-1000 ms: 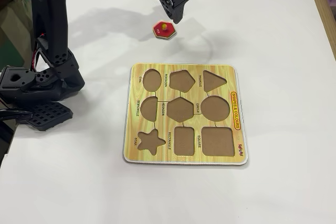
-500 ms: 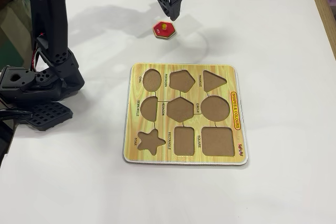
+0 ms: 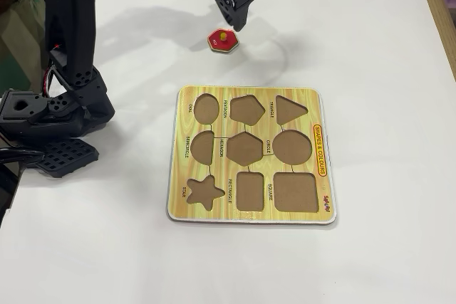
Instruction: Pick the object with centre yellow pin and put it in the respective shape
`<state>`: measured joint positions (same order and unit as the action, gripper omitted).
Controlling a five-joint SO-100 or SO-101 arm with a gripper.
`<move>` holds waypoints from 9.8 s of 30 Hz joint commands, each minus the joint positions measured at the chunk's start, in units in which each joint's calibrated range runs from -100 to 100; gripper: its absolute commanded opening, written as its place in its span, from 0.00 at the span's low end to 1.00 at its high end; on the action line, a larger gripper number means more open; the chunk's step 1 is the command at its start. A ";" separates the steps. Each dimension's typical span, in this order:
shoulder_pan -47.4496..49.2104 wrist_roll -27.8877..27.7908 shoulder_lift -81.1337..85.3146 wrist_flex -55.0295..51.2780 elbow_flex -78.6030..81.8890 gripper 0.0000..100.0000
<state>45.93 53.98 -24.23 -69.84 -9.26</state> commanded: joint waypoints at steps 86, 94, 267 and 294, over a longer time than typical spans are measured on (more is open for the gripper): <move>-16.44 -0.32 16.28 -0.09 10.16 0.01; -23.18 -0.32 21.72 0.43 14.66 0.01; -48.96 -19.35 19.79 8.30 31.47 0.01; -48.27 -18.78 19.04 9.94 31.12 0.01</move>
<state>-2.99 34.95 -5.93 -60.33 22.84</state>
